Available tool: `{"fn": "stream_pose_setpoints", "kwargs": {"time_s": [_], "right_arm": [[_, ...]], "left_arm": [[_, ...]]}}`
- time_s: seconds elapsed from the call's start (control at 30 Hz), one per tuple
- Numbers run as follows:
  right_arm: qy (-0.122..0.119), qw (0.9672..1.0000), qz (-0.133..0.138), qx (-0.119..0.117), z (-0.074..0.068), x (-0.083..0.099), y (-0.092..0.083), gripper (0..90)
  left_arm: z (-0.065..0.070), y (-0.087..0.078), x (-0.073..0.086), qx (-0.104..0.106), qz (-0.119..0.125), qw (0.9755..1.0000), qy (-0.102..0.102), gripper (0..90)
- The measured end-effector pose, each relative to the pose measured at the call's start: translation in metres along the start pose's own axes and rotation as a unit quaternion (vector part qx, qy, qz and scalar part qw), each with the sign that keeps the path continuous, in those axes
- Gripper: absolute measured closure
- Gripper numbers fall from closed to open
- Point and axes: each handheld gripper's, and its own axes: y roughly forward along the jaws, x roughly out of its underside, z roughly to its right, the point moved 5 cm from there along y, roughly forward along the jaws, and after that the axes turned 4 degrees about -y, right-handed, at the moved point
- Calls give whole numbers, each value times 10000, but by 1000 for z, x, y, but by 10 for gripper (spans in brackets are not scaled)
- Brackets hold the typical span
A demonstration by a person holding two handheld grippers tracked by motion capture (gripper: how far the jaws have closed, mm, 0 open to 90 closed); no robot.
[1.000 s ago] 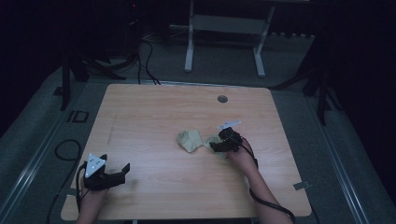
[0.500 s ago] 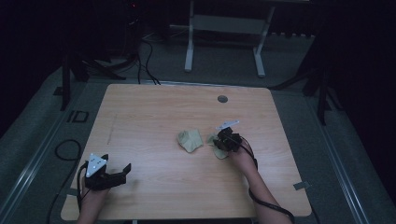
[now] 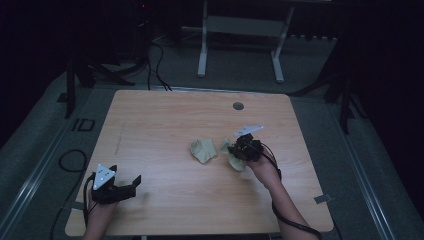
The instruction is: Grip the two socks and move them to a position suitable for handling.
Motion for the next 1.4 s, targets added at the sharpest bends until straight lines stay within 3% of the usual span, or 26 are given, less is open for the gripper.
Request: {"fn": "stream_pose_setpoints", "kwargs": {"time_s": [0.17,0.43,0.6,0.7,0.8,1.1,1.23,1.4], "right_arm": [[-297,9993,50,-205,-20,-4,-12,801],[-764,9952,41,-602,-56,0,-21,801],[-1080,9900,-49,-907,-74,7,-23,800],[-1149,9885,-74,-980,-78,9,-23,800],[-1378,9840,-176,-1117,-88,17,-18,800],[-1574,9797,-455,-1152,-99,46,7,795],[-1552,9804,-441,-1127,-103,54,16,783],[-1520,9820,-435,-1036,-109,57,14,737]], "left_arm": [[1,0,0,17,-7,10000,3,19],[1,-1,0,12,24,10000,20,19],[3,-1,-1,23,38,10000,26,19],[3,-1,-1,31,26,10000,21,19],[3,-1,-1,38,32,10000,24,19],[4,-1,-1,80,33,10000,39,19],[5,-1,-1,100,54,9999,45,19],[5,-1,-2,123,71,9999,52,19]]}}
